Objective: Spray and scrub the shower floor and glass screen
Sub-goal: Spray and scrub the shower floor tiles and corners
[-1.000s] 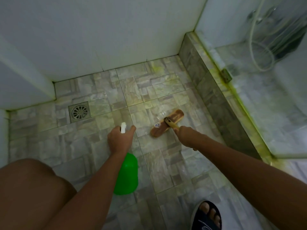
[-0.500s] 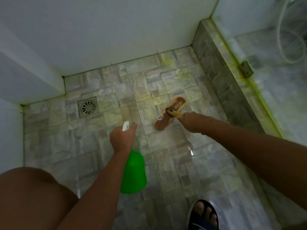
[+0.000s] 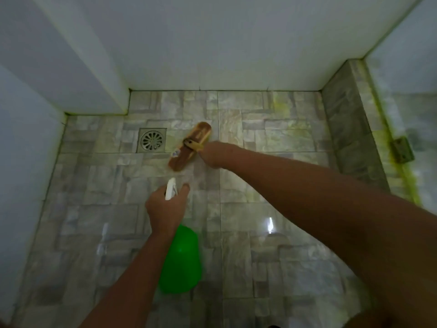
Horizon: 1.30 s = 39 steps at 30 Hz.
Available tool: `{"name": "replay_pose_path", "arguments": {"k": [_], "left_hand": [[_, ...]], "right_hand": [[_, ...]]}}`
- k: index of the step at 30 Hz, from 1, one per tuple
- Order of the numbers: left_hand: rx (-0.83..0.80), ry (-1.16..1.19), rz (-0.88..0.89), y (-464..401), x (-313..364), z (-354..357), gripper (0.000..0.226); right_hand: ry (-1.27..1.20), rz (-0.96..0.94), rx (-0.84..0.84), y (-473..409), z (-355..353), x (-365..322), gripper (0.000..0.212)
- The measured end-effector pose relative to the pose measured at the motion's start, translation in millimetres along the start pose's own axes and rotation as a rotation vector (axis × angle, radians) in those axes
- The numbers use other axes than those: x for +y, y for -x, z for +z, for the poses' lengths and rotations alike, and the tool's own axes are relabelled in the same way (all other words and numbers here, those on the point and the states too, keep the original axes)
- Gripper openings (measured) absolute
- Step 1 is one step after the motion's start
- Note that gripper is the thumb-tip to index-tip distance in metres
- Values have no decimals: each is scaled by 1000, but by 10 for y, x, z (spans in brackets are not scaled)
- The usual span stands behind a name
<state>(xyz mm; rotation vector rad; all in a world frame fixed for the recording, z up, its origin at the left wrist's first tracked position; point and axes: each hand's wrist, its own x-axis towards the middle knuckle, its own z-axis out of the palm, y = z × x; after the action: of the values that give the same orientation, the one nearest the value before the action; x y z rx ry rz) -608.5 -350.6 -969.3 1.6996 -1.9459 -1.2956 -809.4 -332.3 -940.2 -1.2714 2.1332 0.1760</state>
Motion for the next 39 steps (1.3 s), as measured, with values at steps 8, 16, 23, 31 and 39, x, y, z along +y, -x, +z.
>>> {"name": "replay_pose_path", "arguments": {"k": [8, 16, 23, 31, 39], "left_hand": [[-14, 66, 47, 111, 68, 3, 46], [-210, 15, 222, 125, 504, 381, 48], [-317, -56, 359, 61, 821, 887, 44], [-336, -126, 433, -19, 1058, 1213, 51], [-336, -106, 399, -366, 1265, 1450, 55]], "right_hand": [[-32, 53, -57, 546, 61, 209, 32], [21, 308, -139, 1401, 443, 1500, 50], [-33, 366, -127, 1883, 613, 2065, 68], [-110, 533, -132, 1874, 591, 2337, 56], [-48, 375, -138, 1537, 301, 2622, 82]]}}
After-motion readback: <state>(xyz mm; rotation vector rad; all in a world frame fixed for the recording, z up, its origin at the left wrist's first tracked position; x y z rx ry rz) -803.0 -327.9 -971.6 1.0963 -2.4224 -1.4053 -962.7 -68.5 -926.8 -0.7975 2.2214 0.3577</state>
